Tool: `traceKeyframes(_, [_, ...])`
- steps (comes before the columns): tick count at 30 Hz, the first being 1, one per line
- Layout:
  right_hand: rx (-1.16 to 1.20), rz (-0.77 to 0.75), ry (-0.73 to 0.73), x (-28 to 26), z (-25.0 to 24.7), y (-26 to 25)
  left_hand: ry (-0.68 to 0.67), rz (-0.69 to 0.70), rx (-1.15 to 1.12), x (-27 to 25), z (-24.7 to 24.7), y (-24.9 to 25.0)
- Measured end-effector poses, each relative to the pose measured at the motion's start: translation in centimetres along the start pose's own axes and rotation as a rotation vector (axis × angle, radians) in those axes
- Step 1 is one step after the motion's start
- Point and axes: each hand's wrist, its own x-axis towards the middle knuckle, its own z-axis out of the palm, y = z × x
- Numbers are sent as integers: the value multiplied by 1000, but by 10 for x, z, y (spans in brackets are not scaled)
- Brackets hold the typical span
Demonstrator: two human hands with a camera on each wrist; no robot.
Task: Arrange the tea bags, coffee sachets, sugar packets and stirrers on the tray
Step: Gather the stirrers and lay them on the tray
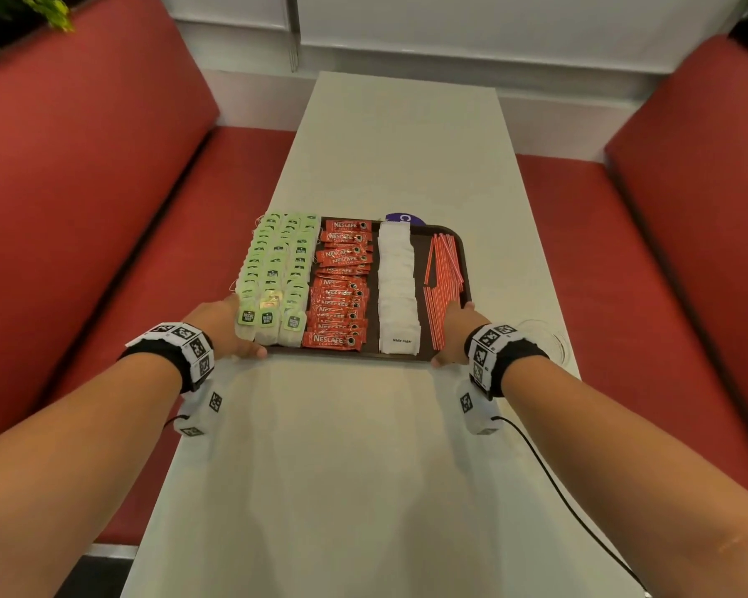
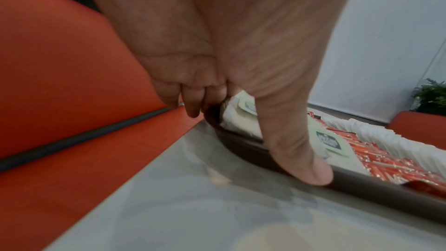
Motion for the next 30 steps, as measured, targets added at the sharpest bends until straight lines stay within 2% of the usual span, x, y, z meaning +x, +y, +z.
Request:
traceKeyframes(3, [31, -27, 41, -5, 2, 4, -19, -25, 1, 2, -2, 3])
traceKeyframes(7, [124, -188, 124, -33, -3, 22, 57, -20, 28, -1, -5, 32])
traceKeyframes(10, [188, -299, 255, -67, -21, 54, 168, 143, 97, -18, -7, 93])
traceKeyframes(13, [270, -319, 386, -95, -36, 101, 213, 378, 62, -31, 0, 167])
traceKeyframes(16, [232, -234, 321, -112, -38, 149, 153, 559, 51, -51, 8, 248])
traceKeyframes(19, [197, -101, 161, -126, -26, 185, 150, 611, 95, -64, 26, 316])
traceKeyframes(21, [192, -77, 66, -133, -16, 199, 120, 605, 98, -65, 39, 350])
traceKeyframes(24, [226, -136, 16, -136, 0, 211, 59, 573, 161, -65, 53, 384])
traceKeyframes(30, [334, -236, 79, -121, 23, 219, 16, 548, 308, -56, 64, 411])
